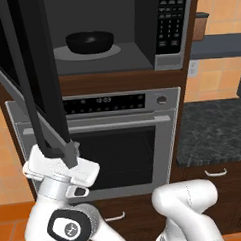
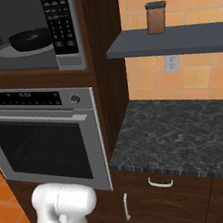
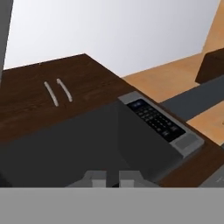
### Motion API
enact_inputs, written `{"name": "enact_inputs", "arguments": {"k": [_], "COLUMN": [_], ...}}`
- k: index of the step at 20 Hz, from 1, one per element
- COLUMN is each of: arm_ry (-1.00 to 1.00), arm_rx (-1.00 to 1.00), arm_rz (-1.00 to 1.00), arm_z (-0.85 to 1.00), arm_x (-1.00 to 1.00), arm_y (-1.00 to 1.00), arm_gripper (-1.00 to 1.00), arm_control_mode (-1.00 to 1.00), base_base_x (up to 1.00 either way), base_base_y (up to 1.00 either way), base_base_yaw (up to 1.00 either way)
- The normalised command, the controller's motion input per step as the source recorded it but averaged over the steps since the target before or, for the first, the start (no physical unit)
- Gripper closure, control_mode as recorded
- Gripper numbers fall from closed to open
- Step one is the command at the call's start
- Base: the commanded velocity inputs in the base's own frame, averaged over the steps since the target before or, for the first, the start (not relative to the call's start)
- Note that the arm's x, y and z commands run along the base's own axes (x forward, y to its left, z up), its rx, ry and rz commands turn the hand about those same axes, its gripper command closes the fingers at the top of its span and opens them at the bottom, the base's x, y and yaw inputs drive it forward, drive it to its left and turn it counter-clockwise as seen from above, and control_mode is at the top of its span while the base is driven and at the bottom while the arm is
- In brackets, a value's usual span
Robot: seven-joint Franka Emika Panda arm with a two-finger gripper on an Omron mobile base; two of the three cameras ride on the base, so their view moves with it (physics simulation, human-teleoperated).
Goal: Open the microwave, place the bowl with waffle inside the microwave, then close the microwave door and turn it on.
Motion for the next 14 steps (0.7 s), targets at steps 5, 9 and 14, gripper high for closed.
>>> {"name": "enact_inputs", "arguments": {"k": [5, 9, 14], "arm_ry": [-0.01, 0.0, -0.03], "arm_rx": [-0.08, -0.11, 0.0], "arm_rz": [0.0, 0.0, 0.0], "arm_z": [-0.25, -0.15, 0.03], "arm_x": [0.0, 0.0, 0.0], "arm_y": [0.92, 0.89, 0.65], "arm_gripper": [1.0, 1.0, 1.0], "arm_control_mode": [-1.0, -1.0, -1.0], "base_base_x": [0.0, 0.0, 0.0], "base_base_y": [0.0, 0.0, 0.0], "base_base_yaw": [0.0, 0.0, 0.0]}}
